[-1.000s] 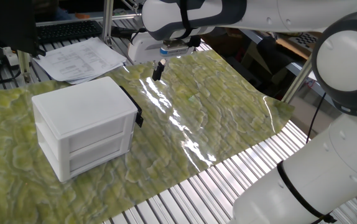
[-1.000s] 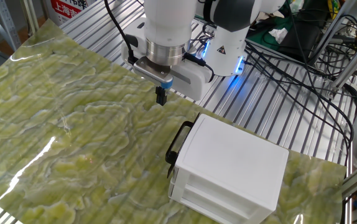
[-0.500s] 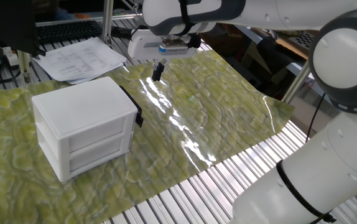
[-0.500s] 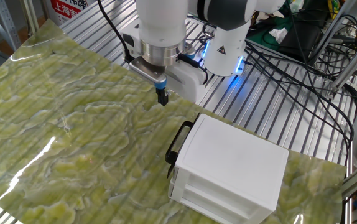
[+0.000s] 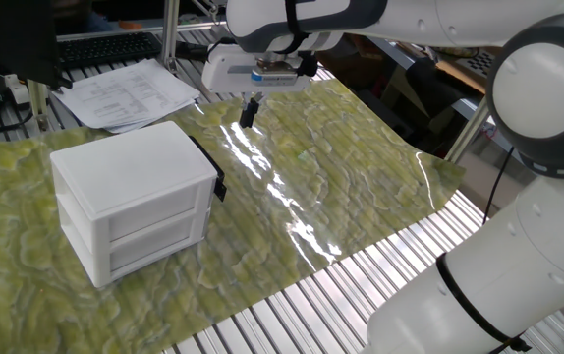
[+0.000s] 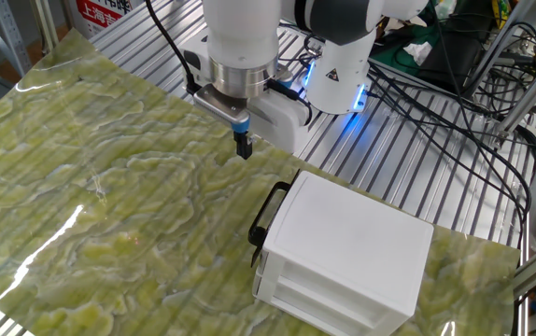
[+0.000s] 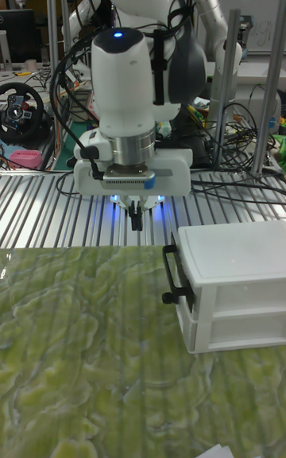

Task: Take something out of a drawer

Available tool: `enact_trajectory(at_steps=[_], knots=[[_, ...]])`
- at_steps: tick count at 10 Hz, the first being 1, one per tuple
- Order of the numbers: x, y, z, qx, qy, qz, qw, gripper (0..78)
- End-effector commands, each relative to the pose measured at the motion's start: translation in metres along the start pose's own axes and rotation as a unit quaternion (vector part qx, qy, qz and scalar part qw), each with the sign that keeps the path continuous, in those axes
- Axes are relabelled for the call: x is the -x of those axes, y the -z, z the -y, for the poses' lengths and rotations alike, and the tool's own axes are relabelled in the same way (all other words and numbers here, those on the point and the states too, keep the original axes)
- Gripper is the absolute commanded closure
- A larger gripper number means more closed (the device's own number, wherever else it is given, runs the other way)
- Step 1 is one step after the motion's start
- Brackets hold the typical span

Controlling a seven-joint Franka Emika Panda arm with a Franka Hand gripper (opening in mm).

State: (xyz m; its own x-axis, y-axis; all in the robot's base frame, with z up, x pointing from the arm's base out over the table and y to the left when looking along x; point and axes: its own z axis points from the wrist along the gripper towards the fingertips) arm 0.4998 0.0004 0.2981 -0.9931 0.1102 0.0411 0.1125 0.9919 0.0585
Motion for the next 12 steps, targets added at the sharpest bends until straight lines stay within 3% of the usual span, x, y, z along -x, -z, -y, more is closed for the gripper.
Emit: enact_trajectory(at_steps=[1,4,6,12], knots=[[0.0018,0.0017,-0.0001,0.004,-0.011,0.005,0.9999,77.6],[0.003,0.0019,-0.0003,0.003,-0.013,0.006,0.9999,77.6],[0.003,0.0019,-0.0003,0.013,-0.014,0.018,0.9997,77.6],[0.003,0.0019,-0.0003,0.008,-0.06,0.011,0.9981,77.6]])
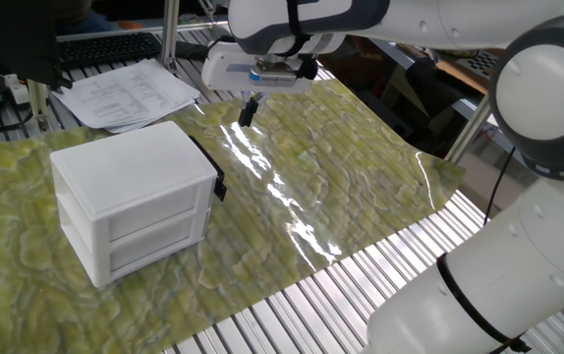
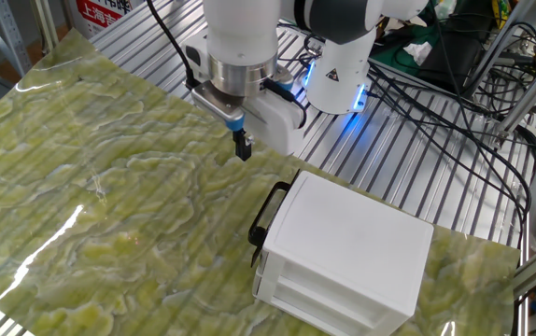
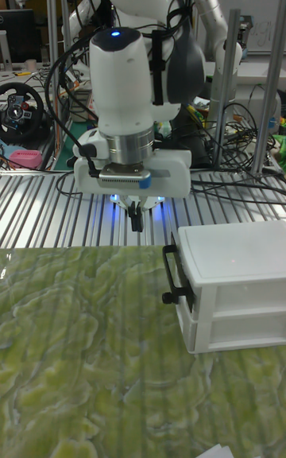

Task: Take something out of a drawer

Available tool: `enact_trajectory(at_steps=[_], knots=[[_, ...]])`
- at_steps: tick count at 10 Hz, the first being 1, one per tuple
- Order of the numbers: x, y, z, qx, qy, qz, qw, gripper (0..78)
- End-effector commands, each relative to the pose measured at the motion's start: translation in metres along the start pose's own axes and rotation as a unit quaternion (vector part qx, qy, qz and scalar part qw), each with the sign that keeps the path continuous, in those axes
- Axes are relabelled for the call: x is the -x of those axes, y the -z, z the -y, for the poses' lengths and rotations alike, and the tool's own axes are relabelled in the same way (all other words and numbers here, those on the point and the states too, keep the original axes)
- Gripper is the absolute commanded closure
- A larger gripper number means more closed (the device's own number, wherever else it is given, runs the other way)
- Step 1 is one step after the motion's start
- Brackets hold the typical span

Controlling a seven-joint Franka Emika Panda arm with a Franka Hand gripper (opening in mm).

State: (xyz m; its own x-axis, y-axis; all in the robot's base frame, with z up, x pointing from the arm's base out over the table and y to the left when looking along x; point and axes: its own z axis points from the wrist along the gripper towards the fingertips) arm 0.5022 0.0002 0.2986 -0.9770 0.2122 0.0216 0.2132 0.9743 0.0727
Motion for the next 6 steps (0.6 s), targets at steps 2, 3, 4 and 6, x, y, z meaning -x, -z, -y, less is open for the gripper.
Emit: enact_trajectory(at_steps=[2,3,4,6], knots=[[0.0007,0.0013,-0.0002,-0.006,-0.005,-0.01,0.9999,77.6],[0.0007,0.0013,-0.0002,-0.013,-0.002,-0.009,0.9999,77.6],[0.0007,0.0013,-0.0002,-0.022,0.003,-0.009,0.9997,77.6],[0.0007,0.0013,-0.0002,-0.033,0.011,-0.006,0.9994,77.6]])
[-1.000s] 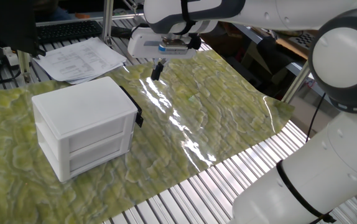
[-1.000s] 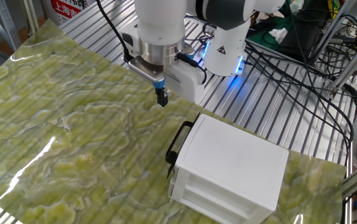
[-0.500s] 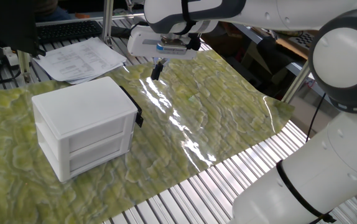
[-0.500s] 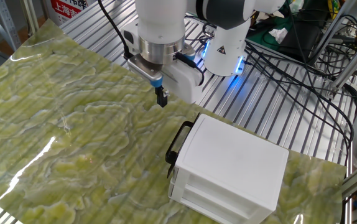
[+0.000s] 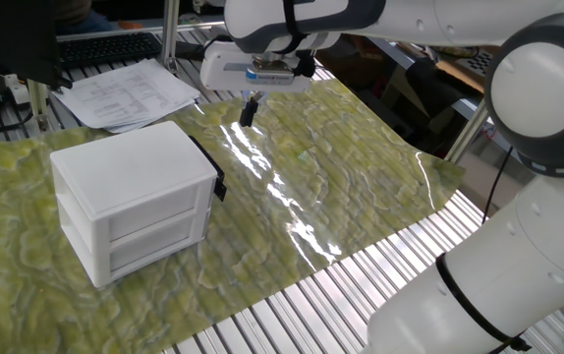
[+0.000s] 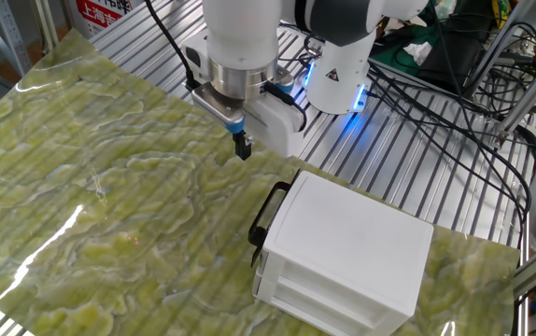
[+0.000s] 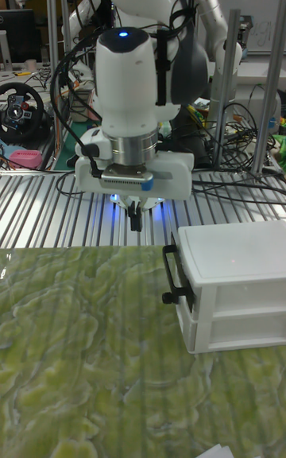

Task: Take something out of a drawer

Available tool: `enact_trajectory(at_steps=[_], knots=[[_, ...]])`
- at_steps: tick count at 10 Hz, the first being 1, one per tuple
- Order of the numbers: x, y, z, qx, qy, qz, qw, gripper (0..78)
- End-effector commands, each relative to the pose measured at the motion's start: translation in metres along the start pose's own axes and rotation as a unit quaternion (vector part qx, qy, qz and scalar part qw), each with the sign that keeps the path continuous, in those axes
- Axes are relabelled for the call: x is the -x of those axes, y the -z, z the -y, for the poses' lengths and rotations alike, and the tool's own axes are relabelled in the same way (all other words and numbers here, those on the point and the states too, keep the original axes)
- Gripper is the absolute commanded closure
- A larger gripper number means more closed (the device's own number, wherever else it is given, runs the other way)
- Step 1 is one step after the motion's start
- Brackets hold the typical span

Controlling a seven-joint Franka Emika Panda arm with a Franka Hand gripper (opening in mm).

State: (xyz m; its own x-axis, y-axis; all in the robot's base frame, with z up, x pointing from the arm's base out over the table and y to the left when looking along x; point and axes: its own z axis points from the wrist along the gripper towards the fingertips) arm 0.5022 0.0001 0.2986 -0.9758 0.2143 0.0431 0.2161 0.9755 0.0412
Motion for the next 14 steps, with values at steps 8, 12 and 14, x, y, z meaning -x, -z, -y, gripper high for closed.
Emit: enact_trajectory(at_steps=[8,12,14], knots=[[0.001,0.001,0.0,-0.022,0.035,-0.016,0.999,77.6],[0.004,-0.002,-0.009,-0.026,0.039,-0.033,0.9983,77.6],[0.003,-0.006,-0.015,-0.026,0.042,-0.033,0.9982,77.6]])
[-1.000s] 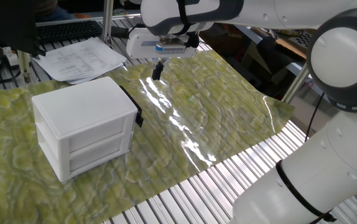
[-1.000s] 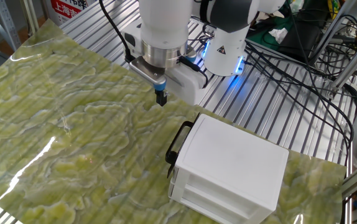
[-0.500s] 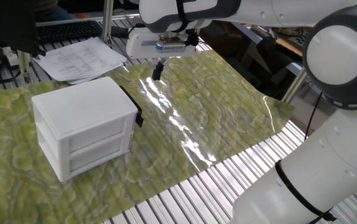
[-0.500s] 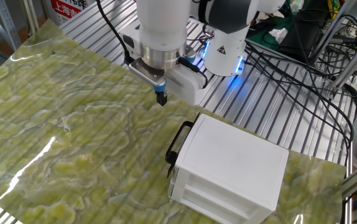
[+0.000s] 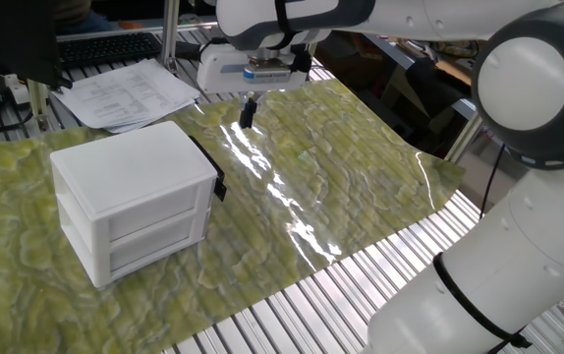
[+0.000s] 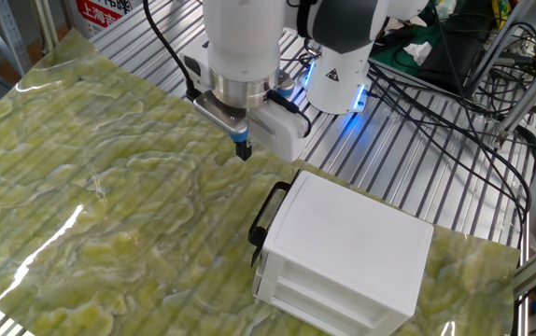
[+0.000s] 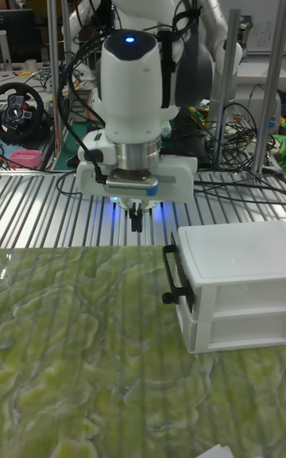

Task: Take something out of a drawer

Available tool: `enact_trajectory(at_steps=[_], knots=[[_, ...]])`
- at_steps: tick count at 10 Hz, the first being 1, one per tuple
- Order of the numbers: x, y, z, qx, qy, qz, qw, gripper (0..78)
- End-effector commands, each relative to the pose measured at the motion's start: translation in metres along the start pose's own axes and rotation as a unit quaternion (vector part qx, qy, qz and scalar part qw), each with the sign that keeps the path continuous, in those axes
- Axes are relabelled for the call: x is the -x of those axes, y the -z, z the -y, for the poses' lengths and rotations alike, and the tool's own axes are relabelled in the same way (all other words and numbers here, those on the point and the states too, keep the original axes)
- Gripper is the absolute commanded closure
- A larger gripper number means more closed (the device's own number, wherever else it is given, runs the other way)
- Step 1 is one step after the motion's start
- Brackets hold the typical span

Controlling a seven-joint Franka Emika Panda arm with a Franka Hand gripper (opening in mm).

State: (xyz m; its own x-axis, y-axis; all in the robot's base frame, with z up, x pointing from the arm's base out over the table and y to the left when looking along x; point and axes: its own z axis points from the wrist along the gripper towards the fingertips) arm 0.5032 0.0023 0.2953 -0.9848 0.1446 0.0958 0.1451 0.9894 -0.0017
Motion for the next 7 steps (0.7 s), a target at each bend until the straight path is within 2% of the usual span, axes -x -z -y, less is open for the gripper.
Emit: enact_trajectory(at_steps=[1,7], knots=[[0.003,-0.003,-0.017,-0.002,0.007,-0.005,1.0,77.6],[0.007,-0.014,-0.036,-0.002,0.008,-0.006,1.0,77.6]])
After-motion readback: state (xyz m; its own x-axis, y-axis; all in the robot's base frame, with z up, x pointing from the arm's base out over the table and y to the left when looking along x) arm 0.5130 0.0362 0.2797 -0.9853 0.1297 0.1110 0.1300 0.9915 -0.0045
